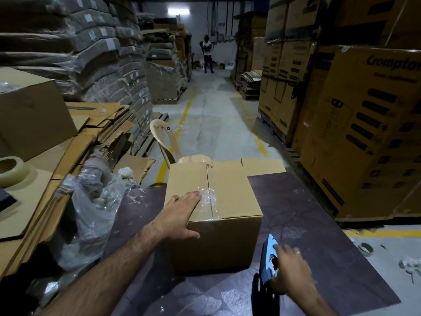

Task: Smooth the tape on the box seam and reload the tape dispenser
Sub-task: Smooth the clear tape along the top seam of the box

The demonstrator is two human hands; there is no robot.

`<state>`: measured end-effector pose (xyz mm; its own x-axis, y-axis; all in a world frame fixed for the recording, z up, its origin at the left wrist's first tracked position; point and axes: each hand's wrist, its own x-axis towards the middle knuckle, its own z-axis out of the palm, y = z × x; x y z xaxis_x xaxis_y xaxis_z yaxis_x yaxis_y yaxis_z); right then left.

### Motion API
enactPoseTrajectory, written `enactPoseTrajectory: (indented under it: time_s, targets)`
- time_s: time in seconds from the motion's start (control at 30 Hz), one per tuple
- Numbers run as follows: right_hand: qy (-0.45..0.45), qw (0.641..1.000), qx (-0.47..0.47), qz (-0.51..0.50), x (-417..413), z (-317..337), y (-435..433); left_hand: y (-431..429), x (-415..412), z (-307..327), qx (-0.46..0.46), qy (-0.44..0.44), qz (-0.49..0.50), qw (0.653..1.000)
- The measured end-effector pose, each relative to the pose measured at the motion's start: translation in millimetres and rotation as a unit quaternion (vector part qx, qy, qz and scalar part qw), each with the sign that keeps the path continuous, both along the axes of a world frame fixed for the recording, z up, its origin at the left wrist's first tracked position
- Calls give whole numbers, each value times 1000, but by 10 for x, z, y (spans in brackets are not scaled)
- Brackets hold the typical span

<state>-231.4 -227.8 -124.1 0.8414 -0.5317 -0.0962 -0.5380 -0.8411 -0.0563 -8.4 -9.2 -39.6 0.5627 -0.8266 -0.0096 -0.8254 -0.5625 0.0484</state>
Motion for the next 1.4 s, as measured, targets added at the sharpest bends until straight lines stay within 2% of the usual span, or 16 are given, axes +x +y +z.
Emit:
enactPoseTrajectory:
  time_s: [0.07, 0.13, 0.2, 0.27, 0.37, 0.57, 0.77, 0.97, 1.1, 1.3, 1.4]
  targets:
    - [-152, 988, -23, 4, 37, 343, 79, 24, 8, -2, 11, -9, 1, 1000]
    - [-297, 953, -21, 62, 170, 587, 188, 22, -3, 2, 16, -14, 3, 1000]
    - [-345, 928, 0, 139, 374, 777, 383, 18, -26, 8, 20, -15, 13, 1000]
    - [-314, 926, 5, 207, 590, 853, 576, 24, -45, 11, 25, -14, 27, 999]
    - [-210, 937, -29, 279, 839, 764, 724, 31, -58, -2, 38, -19, 39, 998]
    - [-117, 953, -24, 278, 1151, 801, 738, 33, -38, -1, 46, -26, 33, 998]
    - [-130, 948, -9, 290, 944, 828, 763, 3, -70, -27, 47, -18, 58, 997]
    - [-126, 953, 4, 276, 1142, 882, 821, 22, -50, -16, 47, -14, 55, 997]
    - [-164, 938, -13, 306, 901, 759, 857, 11, -51, -47, 44, -24, 55, 997]
    - [-142, 946, 6, 291, 1135, 892, 855, 21, -41, -37, 47, -21, 54, 997]
    - [-171, 939, -4, 298, 920, 777, 928, 17, -42, -61, 38, -17, 54, 998]
